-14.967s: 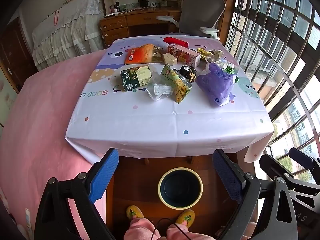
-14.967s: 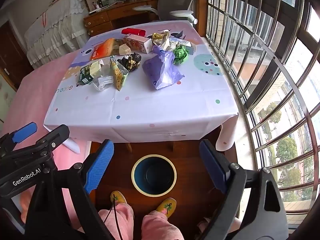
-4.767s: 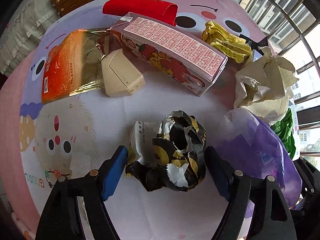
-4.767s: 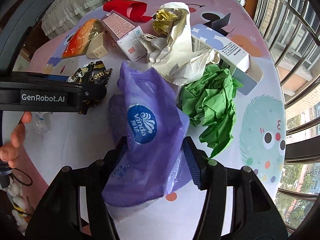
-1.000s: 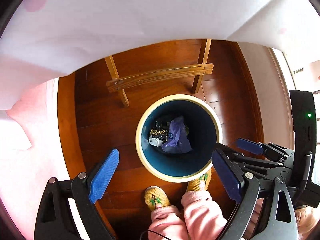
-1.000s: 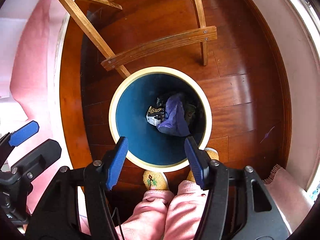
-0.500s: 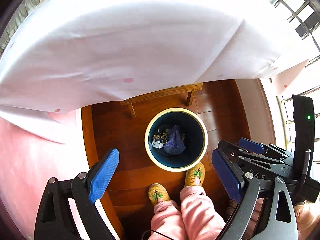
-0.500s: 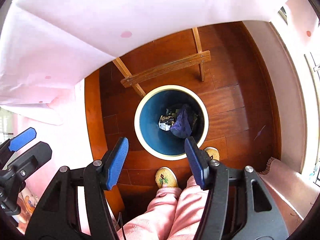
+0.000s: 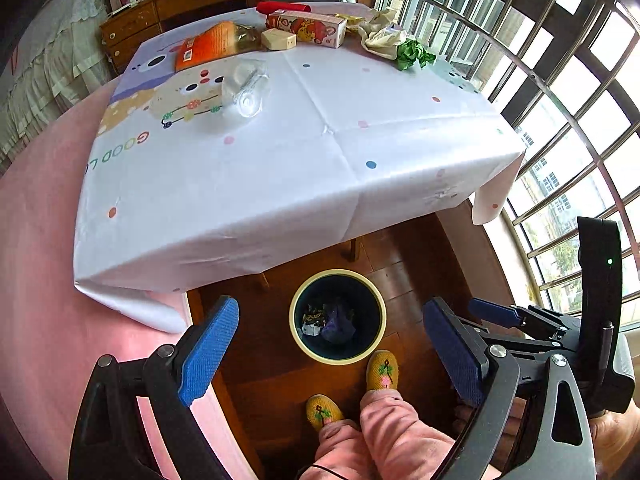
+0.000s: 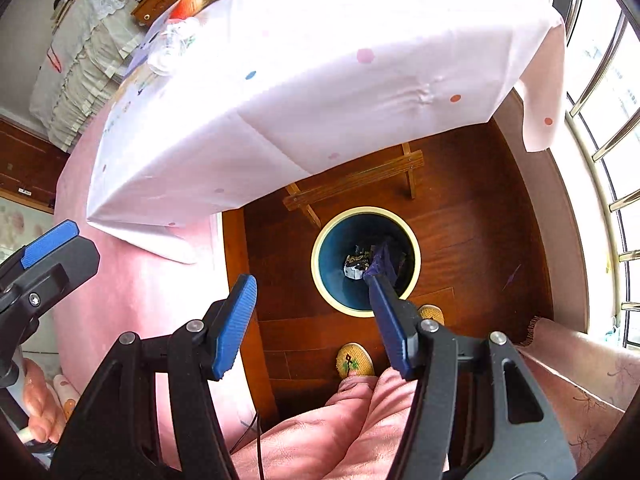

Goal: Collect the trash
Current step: 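Move both tools back over the table toward the remaining trash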

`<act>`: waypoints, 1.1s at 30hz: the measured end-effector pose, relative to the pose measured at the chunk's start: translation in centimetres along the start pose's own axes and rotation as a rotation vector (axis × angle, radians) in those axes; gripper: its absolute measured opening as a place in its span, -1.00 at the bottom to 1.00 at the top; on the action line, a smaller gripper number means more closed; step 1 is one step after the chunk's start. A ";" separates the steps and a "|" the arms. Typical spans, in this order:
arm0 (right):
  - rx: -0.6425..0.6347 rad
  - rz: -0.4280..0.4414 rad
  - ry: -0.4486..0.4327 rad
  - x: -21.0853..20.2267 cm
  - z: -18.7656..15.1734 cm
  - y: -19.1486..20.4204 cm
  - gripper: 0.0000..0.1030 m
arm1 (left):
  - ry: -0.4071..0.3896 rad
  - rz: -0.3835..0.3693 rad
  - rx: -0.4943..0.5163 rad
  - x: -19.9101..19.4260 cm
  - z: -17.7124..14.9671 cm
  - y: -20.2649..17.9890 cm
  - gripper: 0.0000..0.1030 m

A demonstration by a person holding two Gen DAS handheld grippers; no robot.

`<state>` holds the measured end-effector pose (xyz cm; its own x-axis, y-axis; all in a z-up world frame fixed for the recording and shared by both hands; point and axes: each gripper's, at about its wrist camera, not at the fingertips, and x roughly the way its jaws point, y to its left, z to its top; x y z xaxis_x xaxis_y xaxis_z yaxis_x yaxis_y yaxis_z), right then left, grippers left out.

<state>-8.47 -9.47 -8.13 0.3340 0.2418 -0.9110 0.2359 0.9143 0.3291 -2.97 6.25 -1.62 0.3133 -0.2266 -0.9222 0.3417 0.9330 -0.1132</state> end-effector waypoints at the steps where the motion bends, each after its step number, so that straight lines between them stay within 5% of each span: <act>1: 0.000 0.006 -0.017 -1.2 0.1 0.4 0.09 | -0.016 -0.003 0.013 -1.1 0.3 -0.2 0.84; 10: -0.039 -0.013 -0.195 -11.2 2.8 3.7 0.09 | -0.156 -0.026 0.096 -9.0 3.8 -1.5 0.84; 19: -0.065 -0.074 -0.332 -17.4 7.8 4.6 0.09 | -0.271 -0.018 0.168 -12.8 9.7 -2.9 0.84; 26: -0.103 -0.115 -0.362 -17.8 13.9 3.5 0.09 | -0.282 0.005 0.168 -11.2 16.3 -4.2 0.84; 33: -0.104 -0.094 -0.302 -13.3 24.1 -0.9 0.08 | -0.225 0.048 0.133 -4.2 25.0 -6.0 0.84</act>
<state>8.82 -21.37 9.69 0.5742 0.0617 -0.8164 0.1897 0.9600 0.2060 15.78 -5.42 12.18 0.5164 -0.2532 -0.8181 0.4305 0.9026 -0.0075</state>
